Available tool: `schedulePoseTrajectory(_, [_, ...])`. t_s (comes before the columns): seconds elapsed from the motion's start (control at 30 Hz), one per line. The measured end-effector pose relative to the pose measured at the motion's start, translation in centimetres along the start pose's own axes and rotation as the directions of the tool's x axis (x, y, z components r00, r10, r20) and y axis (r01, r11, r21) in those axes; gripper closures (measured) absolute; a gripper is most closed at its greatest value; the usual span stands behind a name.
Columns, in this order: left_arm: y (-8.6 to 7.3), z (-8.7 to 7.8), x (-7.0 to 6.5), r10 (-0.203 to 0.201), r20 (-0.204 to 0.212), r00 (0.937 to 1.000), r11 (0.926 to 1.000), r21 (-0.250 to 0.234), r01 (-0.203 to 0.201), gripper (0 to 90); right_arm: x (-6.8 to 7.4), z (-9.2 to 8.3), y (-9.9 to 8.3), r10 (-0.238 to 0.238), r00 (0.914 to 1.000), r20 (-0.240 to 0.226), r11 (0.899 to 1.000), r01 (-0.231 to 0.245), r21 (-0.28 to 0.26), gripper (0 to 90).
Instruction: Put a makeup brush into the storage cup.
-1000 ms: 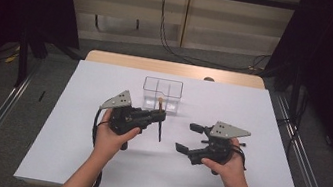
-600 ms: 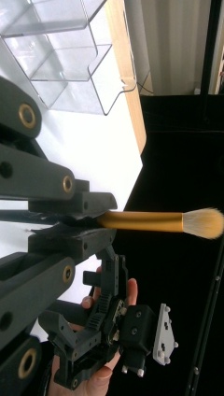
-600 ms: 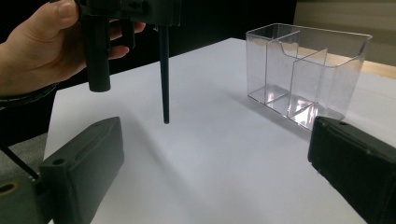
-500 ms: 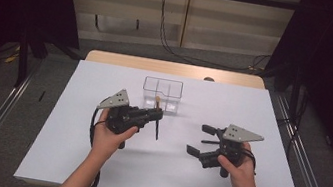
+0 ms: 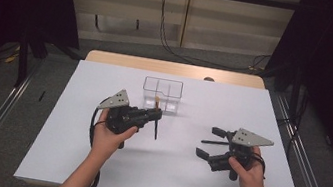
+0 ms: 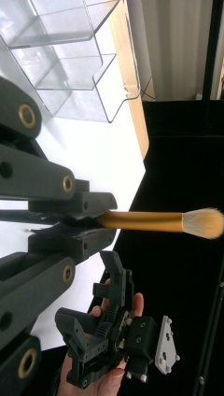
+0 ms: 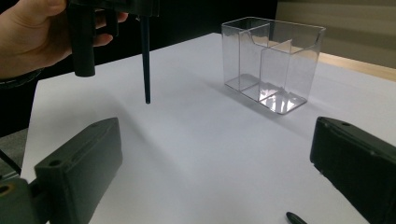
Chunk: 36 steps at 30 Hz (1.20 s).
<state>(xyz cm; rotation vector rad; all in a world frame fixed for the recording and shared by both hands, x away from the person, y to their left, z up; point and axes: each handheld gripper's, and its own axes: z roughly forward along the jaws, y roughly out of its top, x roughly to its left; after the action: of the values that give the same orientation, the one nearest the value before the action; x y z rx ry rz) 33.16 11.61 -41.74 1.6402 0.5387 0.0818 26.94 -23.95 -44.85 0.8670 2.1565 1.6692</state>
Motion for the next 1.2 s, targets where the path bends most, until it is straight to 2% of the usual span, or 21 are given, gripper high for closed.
schedulePoseTrajectory(1.2, [0.1, -0.2, 0.0, 0.011, -0.021, 0.9997, 0.9999, -0.002, -0.011, 83.7, -2.0, -4.7, -2.0, 0.009, 0.9956, 0.093, 1.0, -0.01, 0.012, 1.9])
